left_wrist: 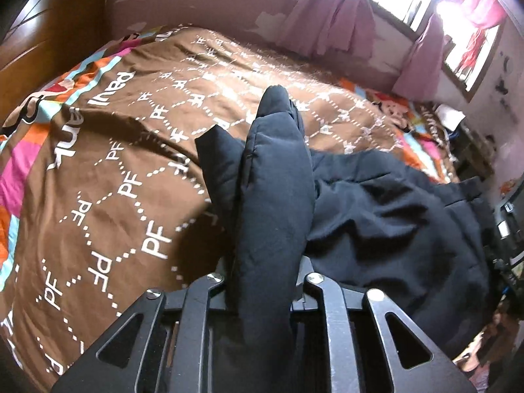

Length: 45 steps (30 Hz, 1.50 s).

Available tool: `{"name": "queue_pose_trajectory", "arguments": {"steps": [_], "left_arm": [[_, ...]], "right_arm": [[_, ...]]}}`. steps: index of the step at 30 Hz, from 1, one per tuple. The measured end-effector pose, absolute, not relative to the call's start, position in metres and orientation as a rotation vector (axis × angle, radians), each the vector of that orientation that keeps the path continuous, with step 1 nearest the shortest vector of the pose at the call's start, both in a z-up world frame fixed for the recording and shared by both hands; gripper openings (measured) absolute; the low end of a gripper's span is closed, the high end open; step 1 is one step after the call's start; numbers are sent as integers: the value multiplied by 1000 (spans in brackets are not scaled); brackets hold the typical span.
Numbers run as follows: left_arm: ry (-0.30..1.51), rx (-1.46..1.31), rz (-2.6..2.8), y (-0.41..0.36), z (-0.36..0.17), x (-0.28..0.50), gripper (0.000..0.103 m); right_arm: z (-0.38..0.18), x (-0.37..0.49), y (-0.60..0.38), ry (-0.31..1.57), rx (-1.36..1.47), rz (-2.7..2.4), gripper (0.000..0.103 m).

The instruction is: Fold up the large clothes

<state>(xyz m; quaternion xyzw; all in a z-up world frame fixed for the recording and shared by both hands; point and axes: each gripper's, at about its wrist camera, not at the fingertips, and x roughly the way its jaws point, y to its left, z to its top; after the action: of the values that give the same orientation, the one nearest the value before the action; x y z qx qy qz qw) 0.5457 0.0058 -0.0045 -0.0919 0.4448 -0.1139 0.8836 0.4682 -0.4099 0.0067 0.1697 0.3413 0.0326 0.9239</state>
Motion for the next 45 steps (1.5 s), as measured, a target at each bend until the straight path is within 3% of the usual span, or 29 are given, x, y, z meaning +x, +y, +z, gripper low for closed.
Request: {"name": "queue_pose_trajectory", "arguments": {"steps": [3, 5, 7, 9, 11, 16, 17, 24, 45], "left_arm": [[942, -221, -218, 17, -13, 547, 28], [971, -252, -207, 22, -17, 549, 40], [997, -286, -192, 27, -20, 549, 47], [1013, -340, -156, 35, -21, 546, 52], [1006, -371, -119, 42, -18, 540, 71], [922, -358, -83, 44, 2, 516, 90], [906, -346, -81, 42, 7, 511, 95], [752, -251, -61, 25, 45, 473, 101], [428, -115, -138, -19, 119, 348, 101]], "right_arm": [[4, 467, -411, 711, 337, 51, 32], [2, 466, -413, 716, 341, 36, 62], [2, 462, -412, 715, 351, 31, 80], [3, 459, -410, 717, 329, -2, 81], [5, 455, -408, 707, 304, -20, 88], [19, 441, -401, 662, 262, -37, 103], [24, 438, -398, 648, 247, -35, 103], [49, 416, -380, 583, 181, -23, 103], [121, 313, -322, 357, 98, 71, 103]]}}
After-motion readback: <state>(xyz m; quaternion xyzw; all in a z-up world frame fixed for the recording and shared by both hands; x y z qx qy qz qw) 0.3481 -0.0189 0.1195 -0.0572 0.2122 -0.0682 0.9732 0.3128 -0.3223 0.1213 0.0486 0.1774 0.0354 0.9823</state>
